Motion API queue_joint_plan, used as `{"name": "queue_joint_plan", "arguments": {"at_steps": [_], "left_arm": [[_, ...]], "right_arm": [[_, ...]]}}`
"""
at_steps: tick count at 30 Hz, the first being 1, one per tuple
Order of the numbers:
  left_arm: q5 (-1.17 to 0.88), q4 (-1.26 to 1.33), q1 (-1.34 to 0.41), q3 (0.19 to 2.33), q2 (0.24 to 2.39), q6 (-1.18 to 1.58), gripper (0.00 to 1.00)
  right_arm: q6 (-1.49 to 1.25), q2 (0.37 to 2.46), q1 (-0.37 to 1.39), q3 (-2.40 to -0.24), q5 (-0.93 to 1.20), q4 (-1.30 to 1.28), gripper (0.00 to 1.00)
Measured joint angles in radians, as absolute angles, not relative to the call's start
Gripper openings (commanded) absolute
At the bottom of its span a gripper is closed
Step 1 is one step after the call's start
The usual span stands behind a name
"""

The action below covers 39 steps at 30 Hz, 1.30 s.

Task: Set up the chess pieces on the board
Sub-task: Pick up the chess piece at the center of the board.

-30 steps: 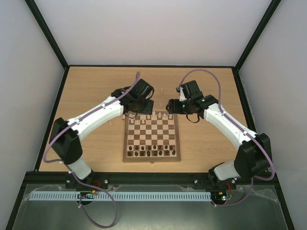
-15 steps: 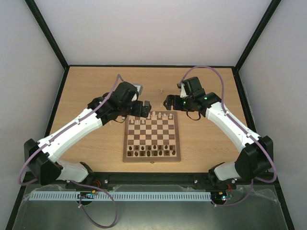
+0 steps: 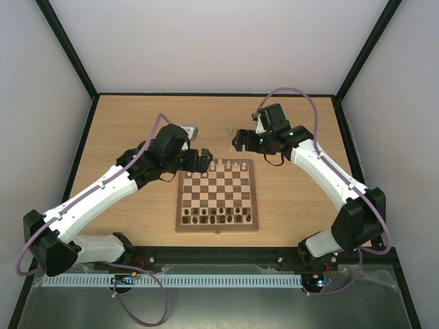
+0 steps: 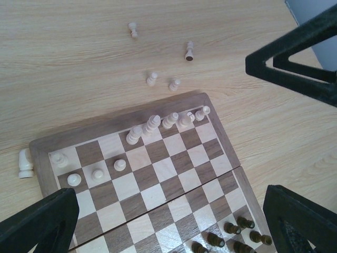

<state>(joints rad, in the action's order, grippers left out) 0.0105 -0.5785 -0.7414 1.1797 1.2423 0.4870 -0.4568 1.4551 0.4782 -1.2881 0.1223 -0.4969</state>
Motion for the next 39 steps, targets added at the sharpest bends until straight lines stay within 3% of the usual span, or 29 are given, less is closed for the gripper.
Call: {"name": "queue_joint_plan", "arguments": {"at_steps": [16,30,39], "left_arm": [[-0.011,-0.536,-0.695,1.137,1.237,0.478,0.99],[-0.059,-0.441,-0.655,1.049,1.237,0.477,0.99],[-0.094,-0.414,-0.651,1.006,1.239,0.477,0.99]], "right_arm": [[-0.447,1.653,0.351,-1.527,0.114,-0.530,1.00],[-0.427,2.069,0.320,-1.751,-0.062,-0.567,0.75],[-0.452,2.191,0.318,-1.805,-0.107,-0.566,0.63]]}}
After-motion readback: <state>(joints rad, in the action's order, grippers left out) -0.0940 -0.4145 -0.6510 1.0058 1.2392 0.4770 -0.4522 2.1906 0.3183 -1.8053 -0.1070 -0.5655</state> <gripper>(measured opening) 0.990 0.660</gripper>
